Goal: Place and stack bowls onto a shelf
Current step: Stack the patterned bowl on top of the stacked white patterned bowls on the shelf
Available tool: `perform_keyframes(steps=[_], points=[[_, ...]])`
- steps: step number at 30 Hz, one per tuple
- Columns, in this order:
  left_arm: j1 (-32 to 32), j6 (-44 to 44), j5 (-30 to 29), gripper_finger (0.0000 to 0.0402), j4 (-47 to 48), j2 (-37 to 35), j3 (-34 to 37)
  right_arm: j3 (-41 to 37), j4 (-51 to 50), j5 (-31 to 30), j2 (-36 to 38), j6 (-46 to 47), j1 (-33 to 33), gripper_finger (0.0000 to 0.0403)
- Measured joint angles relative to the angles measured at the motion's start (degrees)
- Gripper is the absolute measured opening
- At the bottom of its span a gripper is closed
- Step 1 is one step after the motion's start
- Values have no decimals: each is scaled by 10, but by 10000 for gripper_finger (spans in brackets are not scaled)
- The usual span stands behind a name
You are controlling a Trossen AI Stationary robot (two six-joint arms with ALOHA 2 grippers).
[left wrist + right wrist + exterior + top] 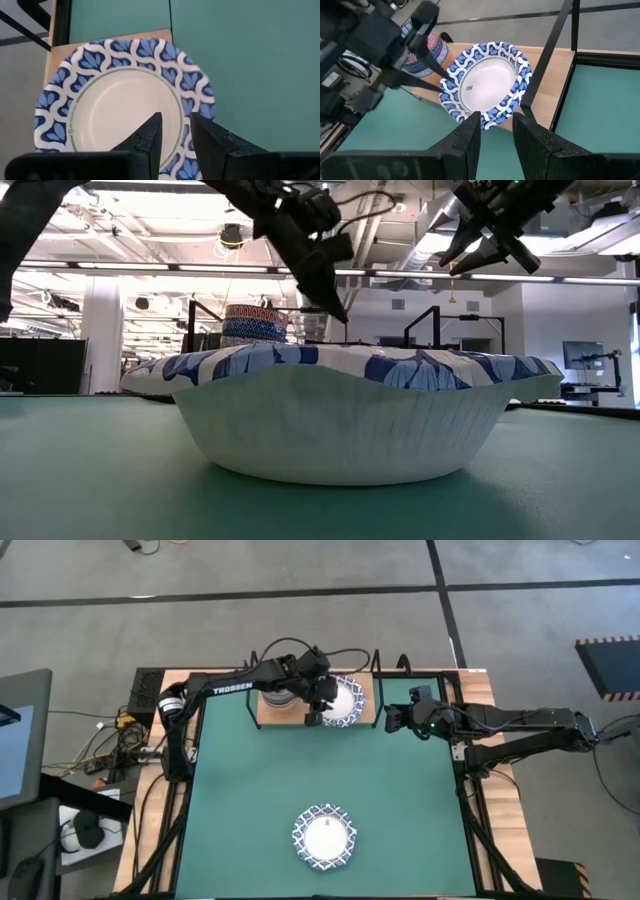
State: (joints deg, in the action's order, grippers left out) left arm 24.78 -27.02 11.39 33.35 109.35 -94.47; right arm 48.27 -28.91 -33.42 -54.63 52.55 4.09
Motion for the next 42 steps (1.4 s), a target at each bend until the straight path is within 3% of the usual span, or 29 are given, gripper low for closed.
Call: perform_keyframes(steps=[7, 22, 33, 42], points=[[-6, 76, 14, 87, 19, -24, -57, 0, -5, 50, -1, -1, 2, 138], [-83, 231, -5, 87, 17, -67, -62, 0, 24, 204, -89, -5, -43, 138], [-163, 367, -99, 87, -31, -98, 32, 0, 42, 271, -180, -38, -105, 138], [-260, 495, -241, 87, -87, -183, 149, 1, 128, 325, -243, -67, -133, 175]])
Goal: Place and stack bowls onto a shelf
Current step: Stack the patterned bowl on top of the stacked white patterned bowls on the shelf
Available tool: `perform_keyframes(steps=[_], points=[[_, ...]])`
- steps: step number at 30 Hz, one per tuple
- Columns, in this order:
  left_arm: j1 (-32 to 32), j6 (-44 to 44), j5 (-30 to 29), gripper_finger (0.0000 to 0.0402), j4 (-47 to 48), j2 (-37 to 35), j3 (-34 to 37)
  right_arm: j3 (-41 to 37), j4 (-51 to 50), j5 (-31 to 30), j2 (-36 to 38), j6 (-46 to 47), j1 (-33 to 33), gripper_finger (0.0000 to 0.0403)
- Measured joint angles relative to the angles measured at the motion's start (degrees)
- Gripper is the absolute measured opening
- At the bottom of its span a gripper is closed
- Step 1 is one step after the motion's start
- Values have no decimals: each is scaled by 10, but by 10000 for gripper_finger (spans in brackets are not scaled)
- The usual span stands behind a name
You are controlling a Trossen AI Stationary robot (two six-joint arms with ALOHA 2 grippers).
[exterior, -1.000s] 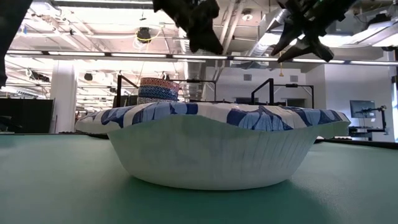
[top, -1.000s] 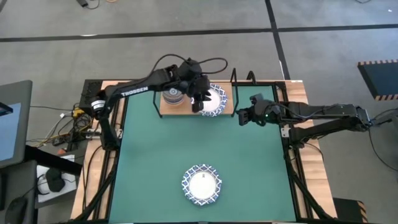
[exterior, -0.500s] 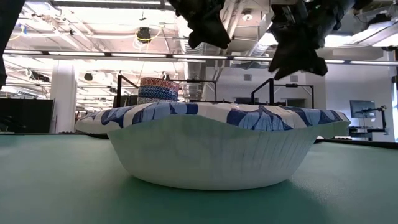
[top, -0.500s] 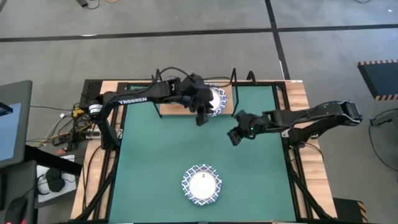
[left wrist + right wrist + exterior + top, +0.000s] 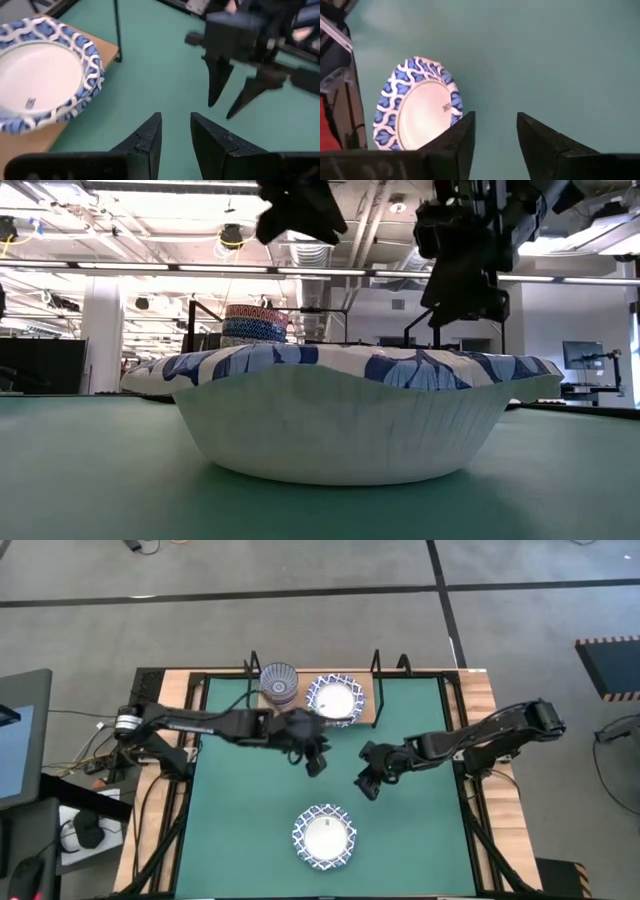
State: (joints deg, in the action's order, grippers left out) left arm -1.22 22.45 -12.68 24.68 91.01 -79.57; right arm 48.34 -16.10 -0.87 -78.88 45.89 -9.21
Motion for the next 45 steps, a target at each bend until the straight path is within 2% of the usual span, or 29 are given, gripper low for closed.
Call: perform_keyframes(steps=[5, 8, 16, 21, 25, 31, 35, 45], points=[[-40, 82, -61, 87, -7, -55, 59, -1, 32, 14, -38, 5, -13, 214], [-57, 110, -71, 87, -7, -81, 88, 0, 59, 23, -62, 27, -17, 229], [-76, 143, -113, 90, -25, -143, 170, 16, 101, 24, -134, 58, -35, 233], [-83, 149, -98, 115, -46, -179, 212, 48, 96, 18, -189, 63, -39, 232], [-103, 177, -69, 141, -48, -192, 236, 77, 103, 48, -228, 63, -45, 232], [-157, 210, -65, 169, 9, -192, 246, 114, 114, 69, -259, 63, -61, 232], [-177, 208, -66, 175, 14, -184, 246, 126, 110, 70, -264, 70, -65, 224], [-171, 187, -51, 176, 14, -178, 245, 133, 101, 58, -264, 92, -87, 198]])
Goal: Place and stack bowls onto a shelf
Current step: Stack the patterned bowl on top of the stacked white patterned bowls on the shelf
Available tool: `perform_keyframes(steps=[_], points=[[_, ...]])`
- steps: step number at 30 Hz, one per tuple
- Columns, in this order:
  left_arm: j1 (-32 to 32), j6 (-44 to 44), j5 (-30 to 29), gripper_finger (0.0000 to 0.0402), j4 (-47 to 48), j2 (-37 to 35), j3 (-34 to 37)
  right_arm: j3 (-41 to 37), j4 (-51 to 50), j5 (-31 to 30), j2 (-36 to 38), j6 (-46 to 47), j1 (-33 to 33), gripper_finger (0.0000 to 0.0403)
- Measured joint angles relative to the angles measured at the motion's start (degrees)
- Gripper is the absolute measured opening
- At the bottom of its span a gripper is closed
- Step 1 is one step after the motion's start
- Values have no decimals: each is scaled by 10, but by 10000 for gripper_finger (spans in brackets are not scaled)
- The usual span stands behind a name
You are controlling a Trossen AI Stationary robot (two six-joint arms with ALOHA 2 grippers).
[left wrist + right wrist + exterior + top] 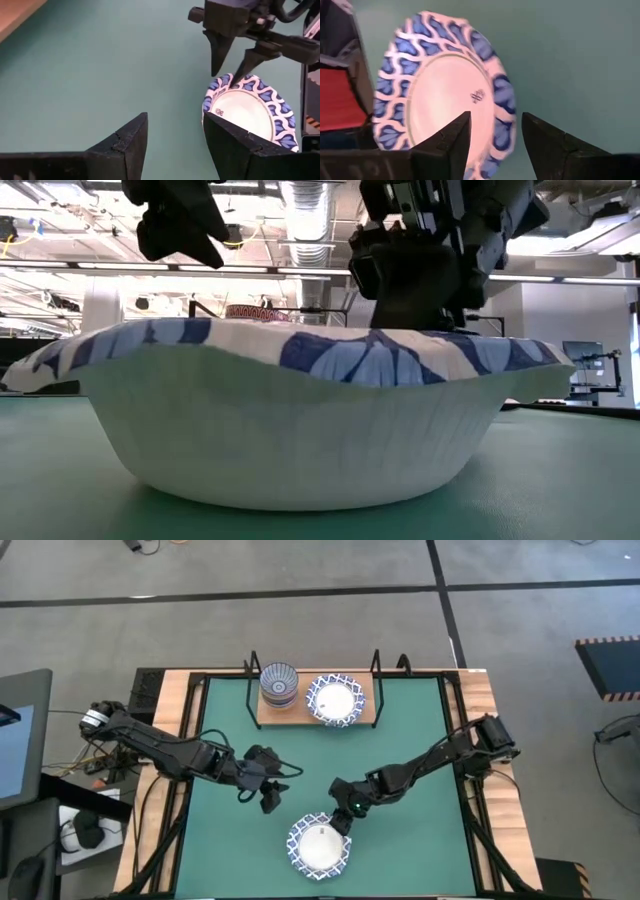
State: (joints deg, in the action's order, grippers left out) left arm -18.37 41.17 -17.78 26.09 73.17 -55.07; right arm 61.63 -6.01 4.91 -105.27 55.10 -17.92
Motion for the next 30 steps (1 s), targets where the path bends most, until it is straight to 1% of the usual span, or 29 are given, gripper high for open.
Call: perform_keyframes(steps=[3, 9, 13, 18, 21, 26, 28, 30], points=[[1, 0, 11, 176, 0, 0, 0, 0, -7, -17, 0, 13, -8, 182], [1, 1, 14, 176, -1, 1, 0, 0, -14, -18, 0, 43, -28, 141], [1, 1, 10, 176, -3, 1, 0, 0, -14, -21, 0, 57, -40, 125], [1, 2, 10, 176, -26, 1, 0, 0, -11, -32, -7, 87, -53, 121], [1, 1, 10, 176, -40, 1, 0, -1, -16, -52, -10, 95, -58, 129], [6, -10, 10, 176, -40, 1, 0, -1, -18, -52, -9, 94, -55, 144], [7, -14, 10, 176, -40, 1, 0, -1, -15, -52, -9, 94, -53, 138], [6, -16, 11, 176, -40, 1, 0, -1, -14, -52, -9, 91, -50, 120]])
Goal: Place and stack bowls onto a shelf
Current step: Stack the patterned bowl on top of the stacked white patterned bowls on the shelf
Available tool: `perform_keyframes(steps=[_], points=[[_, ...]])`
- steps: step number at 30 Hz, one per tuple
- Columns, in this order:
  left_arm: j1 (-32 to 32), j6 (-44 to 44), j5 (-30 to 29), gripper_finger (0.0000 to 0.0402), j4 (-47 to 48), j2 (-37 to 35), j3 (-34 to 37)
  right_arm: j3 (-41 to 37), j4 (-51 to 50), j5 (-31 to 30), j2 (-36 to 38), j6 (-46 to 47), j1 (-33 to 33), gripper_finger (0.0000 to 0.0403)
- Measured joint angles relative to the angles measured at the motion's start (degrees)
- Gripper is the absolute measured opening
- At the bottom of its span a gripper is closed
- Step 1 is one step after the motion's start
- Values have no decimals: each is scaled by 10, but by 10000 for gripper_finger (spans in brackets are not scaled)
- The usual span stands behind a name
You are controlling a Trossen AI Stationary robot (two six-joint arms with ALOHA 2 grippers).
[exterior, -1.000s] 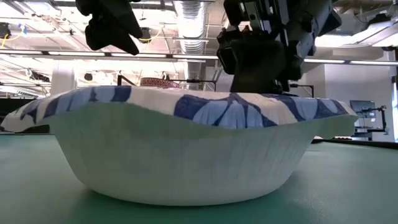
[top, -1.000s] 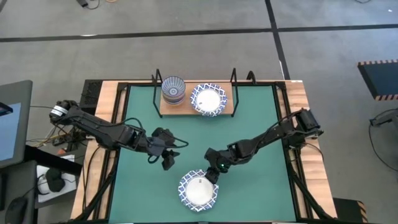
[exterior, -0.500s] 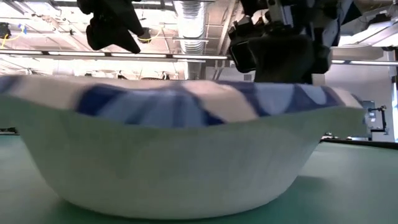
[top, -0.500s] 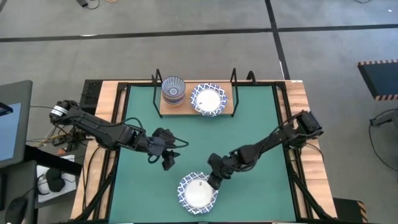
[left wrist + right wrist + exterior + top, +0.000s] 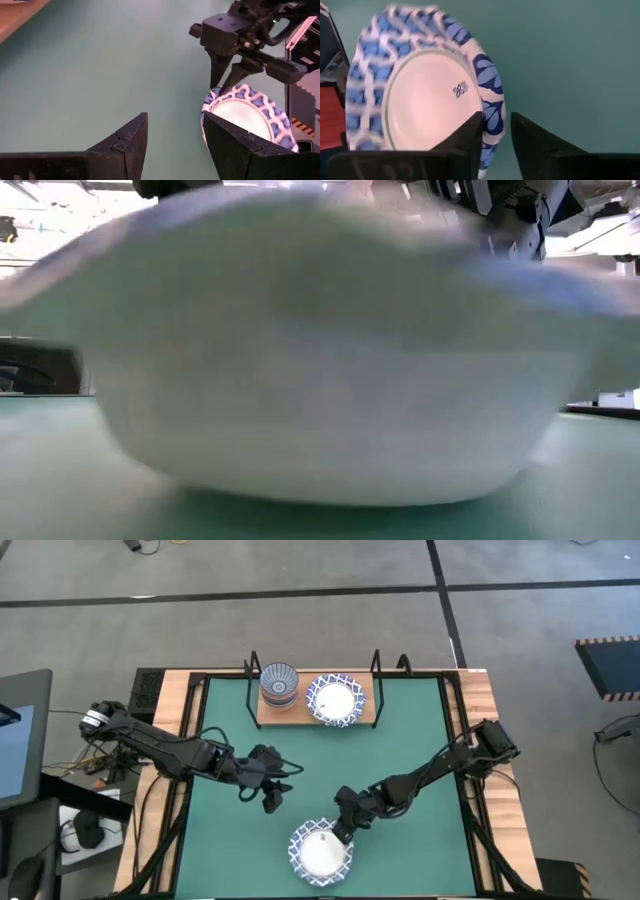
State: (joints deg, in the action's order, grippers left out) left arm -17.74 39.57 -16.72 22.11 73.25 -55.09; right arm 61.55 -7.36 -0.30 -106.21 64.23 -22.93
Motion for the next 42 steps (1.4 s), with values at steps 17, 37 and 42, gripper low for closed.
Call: perform_keyframes(steps=[17, 37, 42], points=[[20, -50, 124, 176, -124, 107, -8, 1, -84, -85, 95, -69, 22, 22], [98, -99, 116, 93, -158, 107, -9, 1, -132, -183, 247, -146, 36, 22], [109, -99, 128, 10, -163, 107, -9, 1, -133, -180, 257, -152, 44, 30]])
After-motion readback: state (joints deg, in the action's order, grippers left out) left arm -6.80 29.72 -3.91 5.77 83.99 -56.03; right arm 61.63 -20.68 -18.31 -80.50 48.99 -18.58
